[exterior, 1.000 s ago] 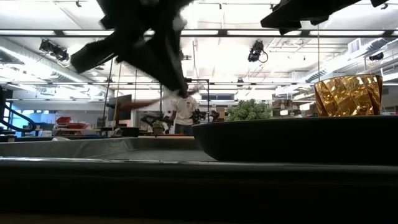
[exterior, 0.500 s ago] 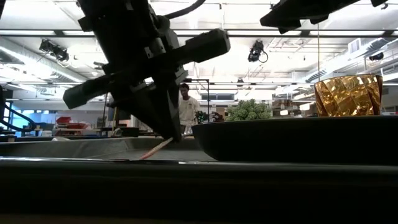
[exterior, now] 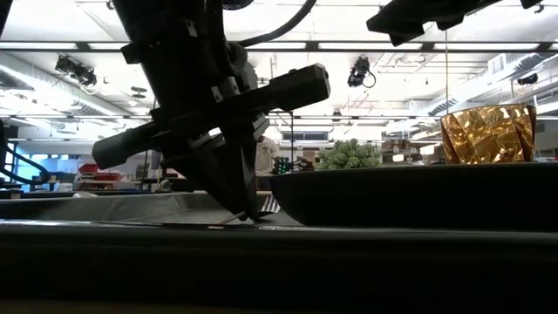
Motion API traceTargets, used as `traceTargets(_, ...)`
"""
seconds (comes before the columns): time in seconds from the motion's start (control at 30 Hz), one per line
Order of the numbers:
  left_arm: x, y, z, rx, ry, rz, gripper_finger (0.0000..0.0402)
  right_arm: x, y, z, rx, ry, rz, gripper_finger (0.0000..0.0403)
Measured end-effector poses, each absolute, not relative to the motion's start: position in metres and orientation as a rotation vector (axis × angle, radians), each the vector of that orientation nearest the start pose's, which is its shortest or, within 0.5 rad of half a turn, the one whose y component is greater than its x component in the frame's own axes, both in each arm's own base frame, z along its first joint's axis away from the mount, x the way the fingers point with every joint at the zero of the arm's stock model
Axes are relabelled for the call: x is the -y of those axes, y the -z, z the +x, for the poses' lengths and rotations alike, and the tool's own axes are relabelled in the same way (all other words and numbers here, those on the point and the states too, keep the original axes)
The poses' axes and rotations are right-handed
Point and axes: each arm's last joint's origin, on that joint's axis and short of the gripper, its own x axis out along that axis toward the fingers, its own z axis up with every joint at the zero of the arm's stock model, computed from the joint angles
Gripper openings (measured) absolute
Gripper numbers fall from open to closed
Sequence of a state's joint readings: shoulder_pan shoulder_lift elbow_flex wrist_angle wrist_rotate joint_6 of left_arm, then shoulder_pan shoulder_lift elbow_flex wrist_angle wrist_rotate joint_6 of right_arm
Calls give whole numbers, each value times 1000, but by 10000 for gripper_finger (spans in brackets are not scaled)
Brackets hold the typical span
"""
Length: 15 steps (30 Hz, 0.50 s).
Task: Pick and place plate/cup/fork/spoon on tray
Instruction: Put the orange fork on the black tray to the left of the black plate
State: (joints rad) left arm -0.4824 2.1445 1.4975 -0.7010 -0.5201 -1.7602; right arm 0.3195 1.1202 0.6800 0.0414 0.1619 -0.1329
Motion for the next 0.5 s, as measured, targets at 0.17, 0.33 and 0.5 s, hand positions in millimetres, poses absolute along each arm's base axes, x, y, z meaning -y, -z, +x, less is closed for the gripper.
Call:
traceTargets(0.17, 180, -135, 375, -745, -951, -904, 46, -71, -254, 230, -375, -181, -226, 128)
traceTargets(0.33, 180, -135, 374, -751, -954, -894, 74, -71, -254, 230, -375, -181, -225, 128)
traceTargets(0.5, 179, -135, 374, -766, -940, -859, 90, -71, -254, 230, -375, -180, -221, 128)
